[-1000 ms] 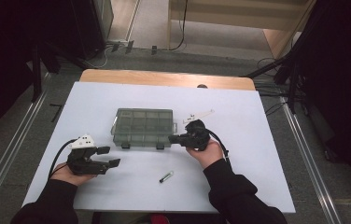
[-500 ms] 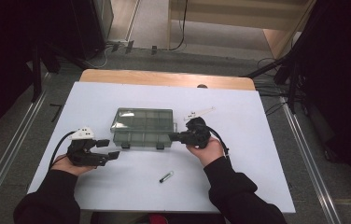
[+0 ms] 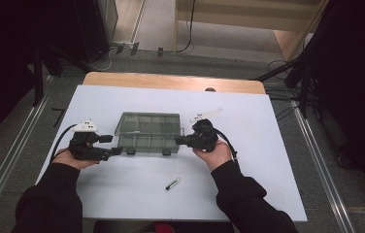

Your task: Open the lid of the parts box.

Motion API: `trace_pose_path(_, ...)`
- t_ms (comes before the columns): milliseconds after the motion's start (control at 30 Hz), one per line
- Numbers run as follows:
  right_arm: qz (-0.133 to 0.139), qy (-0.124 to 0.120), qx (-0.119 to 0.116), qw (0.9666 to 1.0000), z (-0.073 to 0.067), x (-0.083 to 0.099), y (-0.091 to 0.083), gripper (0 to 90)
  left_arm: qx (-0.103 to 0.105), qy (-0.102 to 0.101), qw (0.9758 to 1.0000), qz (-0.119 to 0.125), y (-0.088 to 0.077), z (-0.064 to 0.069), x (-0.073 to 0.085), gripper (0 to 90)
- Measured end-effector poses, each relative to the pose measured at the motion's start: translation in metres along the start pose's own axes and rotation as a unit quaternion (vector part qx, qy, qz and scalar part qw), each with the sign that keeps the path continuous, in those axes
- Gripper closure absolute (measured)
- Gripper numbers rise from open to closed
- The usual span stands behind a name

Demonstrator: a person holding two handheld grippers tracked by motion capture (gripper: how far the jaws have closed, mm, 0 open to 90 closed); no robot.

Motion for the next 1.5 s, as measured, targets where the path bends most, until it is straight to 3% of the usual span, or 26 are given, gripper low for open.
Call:
trace_pose_path(100,0.002,0.001,0.0,1.0,0.0,-0.002,0.0,90.0,-0.012,0.02,0.9995,-0.02,0.002,-0.005,-0.002,29.6)
trace_pose_path(167,0.003,0.003,0.001,1.0,0.0,-0.003,0.0,90.0,-0.006,0.024,0.9993,-0.03,0.004,-0.007,-0.002,29.8)
trace_pose_path(267,0.003,0.006,0.0,1.0,0.0,-0.004,-0.001,90.0,0.013,0.002,0.9997,-0.019,0.006,-0.009,-0.003,29.7)
trace_pose_path(433,0.006,0.003,0.0,1.0,0.0,-0.009,-0.004,90.0,0.0,0.004,1.0,-0.007,0.005,-0.017,-0.008,29.8)
trace_pose_path(567,0.01,-0.002,0.003,0.9999,-0.001,-0.013,-0.006,90.0,-0.024,0.005,0.9997,0.002,0.004,-0.026,-0.011,29.9)
trace_pose_path(1067,0.015,-0.003,0.015,0.9998,-0.004,-0.025,-0.014,90.0,-0.026,0.004,0.9995,0.015,0.008,-0.033,-0.028,31.4)
trace_pose_path(1167,0.018,-0.002,0.015,0.9997,-0.004,-0.028,-0.015,90.0,-0.036,0.006,0.9993,0.009,0.008,-0.035,-0.031,31.3)
trace_pose_path(1300,0.021,-0.002,0.019,0.9996,-0.004,-0.032,-0.017,90.0,-0.036,0.012,0.9991,0.02,0.008,-0.036,-0.038,31.4)
trace_pose_path(1500,0.028,0.001,0.021,0.9994,-0.004,-0.04,-0.02,90.0,-0.038,0.004,0.999,0.021,0.013,-0.043,-0.042,34.2)
Point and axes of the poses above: each handheld gripper's, and its own axes: y roughly forward along the jaws, x roughly out of its underside, z roughly to its right, the point moved 3 cm from there along y, roughly forward along the jaws, and after that the axes turned 10 degrees about y, right-handed, at the moved point
